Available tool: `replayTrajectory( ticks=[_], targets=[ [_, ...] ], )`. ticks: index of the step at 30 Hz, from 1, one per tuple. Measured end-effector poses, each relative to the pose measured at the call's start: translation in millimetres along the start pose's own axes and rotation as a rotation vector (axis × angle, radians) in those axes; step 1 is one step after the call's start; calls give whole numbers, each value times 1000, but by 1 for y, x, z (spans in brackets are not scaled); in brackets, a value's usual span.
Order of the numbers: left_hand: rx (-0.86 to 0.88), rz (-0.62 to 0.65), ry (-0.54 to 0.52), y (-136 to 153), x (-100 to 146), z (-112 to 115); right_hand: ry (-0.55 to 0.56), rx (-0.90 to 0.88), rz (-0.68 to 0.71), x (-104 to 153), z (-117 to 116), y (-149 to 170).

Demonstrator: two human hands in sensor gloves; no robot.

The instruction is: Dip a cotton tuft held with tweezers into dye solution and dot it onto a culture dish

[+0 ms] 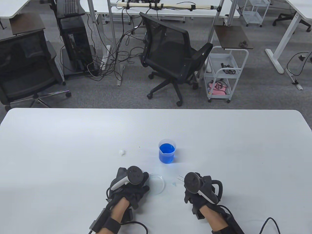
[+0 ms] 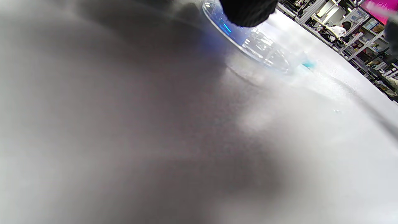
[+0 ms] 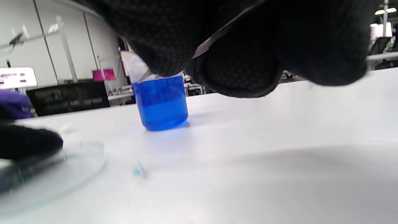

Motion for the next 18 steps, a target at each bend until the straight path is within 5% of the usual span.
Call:
replayTrajectory(
  ticks=[6, 18],
  targets=[
    [-1, 3, -2, 0, 0, 0, -85, 62, -105, -16, -23, 2],
    [1, 8, -4, 0, 1, 3, -161, 273, -98, -18, -62, -3]
  ],
)
Point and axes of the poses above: the tracker on the back of each hand, its own y axis roughly to the little-finger side, its own x axis roughly from the fingertips to the wrist, z = x × y, the point moved 2 cm from there along -x, roughly from the wrist to the fingertips, and after that the axes turned 12 degrees about -z, right-handed, at the moved point
